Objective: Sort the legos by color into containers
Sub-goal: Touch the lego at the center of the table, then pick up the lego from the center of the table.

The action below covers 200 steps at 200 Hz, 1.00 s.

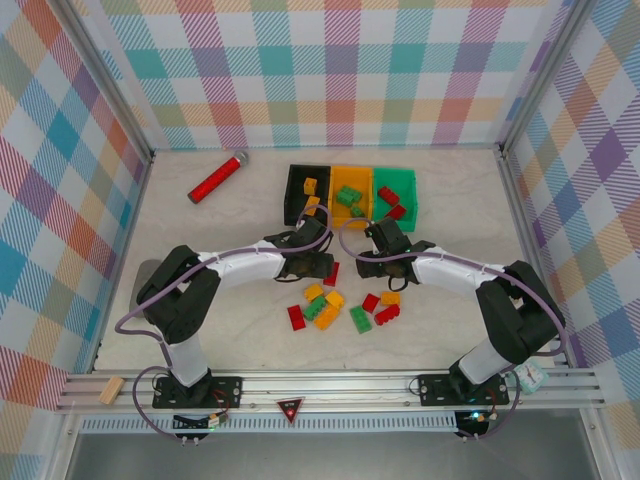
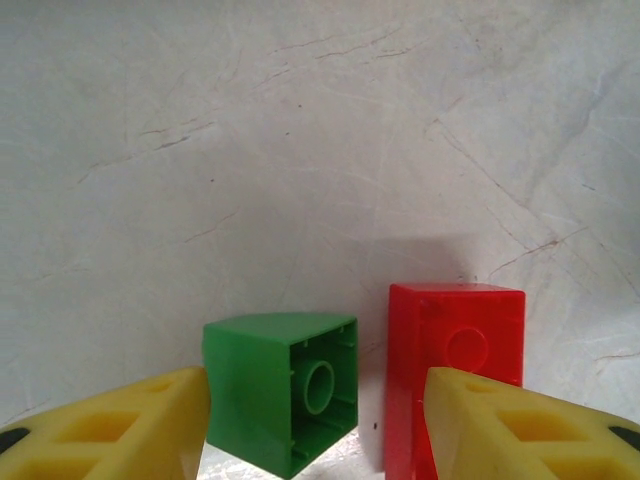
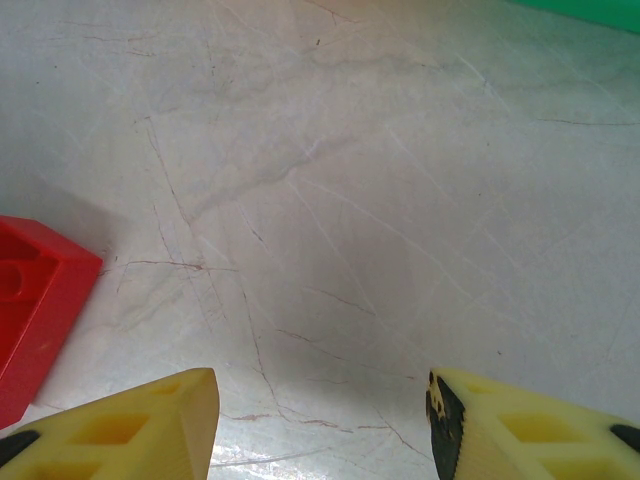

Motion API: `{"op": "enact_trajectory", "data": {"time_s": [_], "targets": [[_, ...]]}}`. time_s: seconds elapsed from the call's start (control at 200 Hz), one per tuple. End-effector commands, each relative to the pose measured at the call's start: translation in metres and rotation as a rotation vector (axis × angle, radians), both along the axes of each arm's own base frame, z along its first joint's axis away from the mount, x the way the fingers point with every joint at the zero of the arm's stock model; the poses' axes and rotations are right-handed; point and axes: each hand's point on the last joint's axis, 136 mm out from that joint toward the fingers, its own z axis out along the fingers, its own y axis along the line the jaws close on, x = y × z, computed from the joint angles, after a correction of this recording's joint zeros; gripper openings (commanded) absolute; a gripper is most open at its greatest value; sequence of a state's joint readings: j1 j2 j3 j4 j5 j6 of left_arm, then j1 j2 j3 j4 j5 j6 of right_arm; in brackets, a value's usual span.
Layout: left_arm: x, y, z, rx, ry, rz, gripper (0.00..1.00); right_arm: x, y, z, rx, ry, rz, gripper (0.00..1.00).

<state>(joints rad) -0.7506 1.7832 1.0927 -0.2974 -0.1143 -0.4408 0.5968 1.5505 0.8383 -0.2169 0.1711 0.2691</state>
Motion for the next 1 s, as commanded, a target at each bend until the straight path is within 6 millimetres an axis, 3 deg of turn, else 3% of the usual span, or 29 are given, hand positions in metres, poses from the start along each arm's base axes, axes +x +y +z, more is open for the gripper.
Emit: {"op": "enact_trajectory", "data": {"time_s": [0.0,0.23,0.495,0.695,0.765,0.995], "targets": [[-0.002,0.010,-0.002,0.068,-0.001,0.022,0.59,0.000,0.003,-0.001,0.011,0.001,0.014,0.58],[0.003,0.013,0.004,0.060,-0.032,0.048,0.59,0.000,0.001,0.000,0.000,-0.004,0.012,0.58],[0.003,0.007,-0.022,0.128,0.062,0.026,0.59,0.000,0.000,0.000,-0.002,-0.009,0.011,0.58],[0.002,0.010,-0.021,0.131,0.054,0.030,0.52,0.000,0.000,0.002,-0.001,-0.014,0.010,0.58],[0.002,0.009,-0.020,0.117,0.048,0.030,0.43,0.000,-0.001,0.001,-0.004,-0.010,0.010,0.58],[0.003,0.006,-0.013,0.099,0.036,0.024,0.38,0.001,0.000,0.001,-0.004,-0.013,0.010,0.58]]}}
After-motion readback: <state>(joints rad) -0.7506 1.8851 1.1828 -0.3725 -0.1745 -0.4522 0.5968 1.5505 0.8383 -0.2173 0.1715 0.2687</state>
